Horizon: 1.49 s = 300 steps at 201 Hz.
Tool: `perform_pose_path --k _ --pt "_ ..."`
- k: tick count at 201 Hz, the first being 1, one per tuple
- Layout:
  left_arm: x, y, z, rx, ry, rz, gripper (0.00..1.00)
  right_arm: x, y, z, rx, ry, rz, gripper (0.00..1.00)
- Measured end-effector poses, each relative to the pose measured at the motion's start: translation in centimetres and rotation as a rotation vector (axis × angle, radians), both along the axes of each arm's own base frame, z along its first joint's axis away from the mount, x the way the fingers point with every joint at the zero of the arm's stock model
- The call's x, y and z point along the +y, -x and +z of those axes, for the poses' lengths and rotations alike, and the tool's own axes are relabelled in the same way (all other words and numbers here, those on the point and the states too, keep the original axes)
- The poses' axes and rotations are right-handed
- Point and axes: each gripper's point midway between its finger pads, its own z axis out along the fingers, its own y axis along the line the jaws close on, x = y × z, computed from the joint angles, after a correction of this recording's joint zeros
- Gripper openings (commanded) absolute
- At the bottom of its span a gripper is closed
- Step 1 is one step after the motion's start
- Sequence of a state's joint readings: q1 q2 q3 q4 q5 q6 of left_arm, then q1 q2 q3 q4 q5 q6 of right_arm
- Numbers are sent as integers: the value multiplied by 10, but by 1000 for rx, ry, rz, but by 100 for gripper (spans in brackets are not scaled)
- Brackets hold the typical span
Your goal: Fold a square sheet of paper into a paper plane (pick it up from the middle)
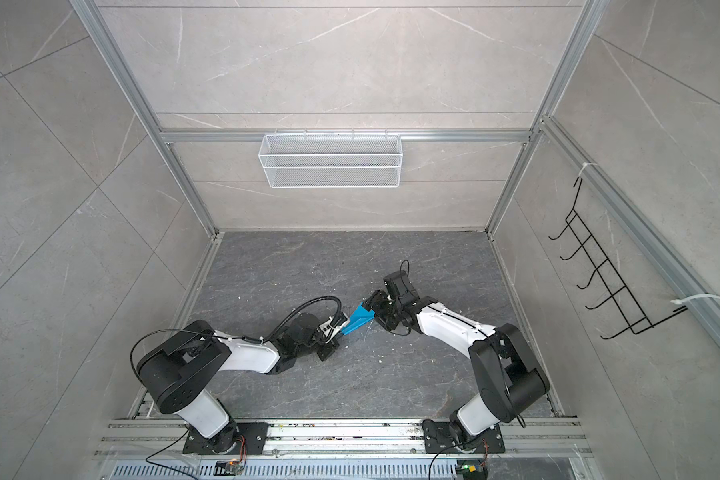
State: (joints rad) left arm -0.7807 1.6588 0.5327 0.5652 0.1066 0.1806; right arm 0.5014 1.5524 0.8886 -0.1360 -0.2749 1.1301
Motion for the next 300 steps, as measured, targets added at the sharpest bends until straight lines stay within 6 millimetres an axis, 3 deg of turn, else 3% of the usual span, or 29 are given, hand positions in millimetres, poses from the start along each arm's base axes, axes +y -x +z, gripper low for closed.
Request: perform_pose_path --k 148,195,239,300 --pt "0 7 -2 175 107 46 17 -7 8 -11 14 44 18 67" --pt "-2 11 -7 206 102 33 11 -5 10 -12 20 37 33 67" --pt "-4 10 -7 216 95 32 8 -2 14 -25 53 44 65 67" --pt "-6 10 -9 249 89 31 6 -2 15 -25 21 69 117 68"
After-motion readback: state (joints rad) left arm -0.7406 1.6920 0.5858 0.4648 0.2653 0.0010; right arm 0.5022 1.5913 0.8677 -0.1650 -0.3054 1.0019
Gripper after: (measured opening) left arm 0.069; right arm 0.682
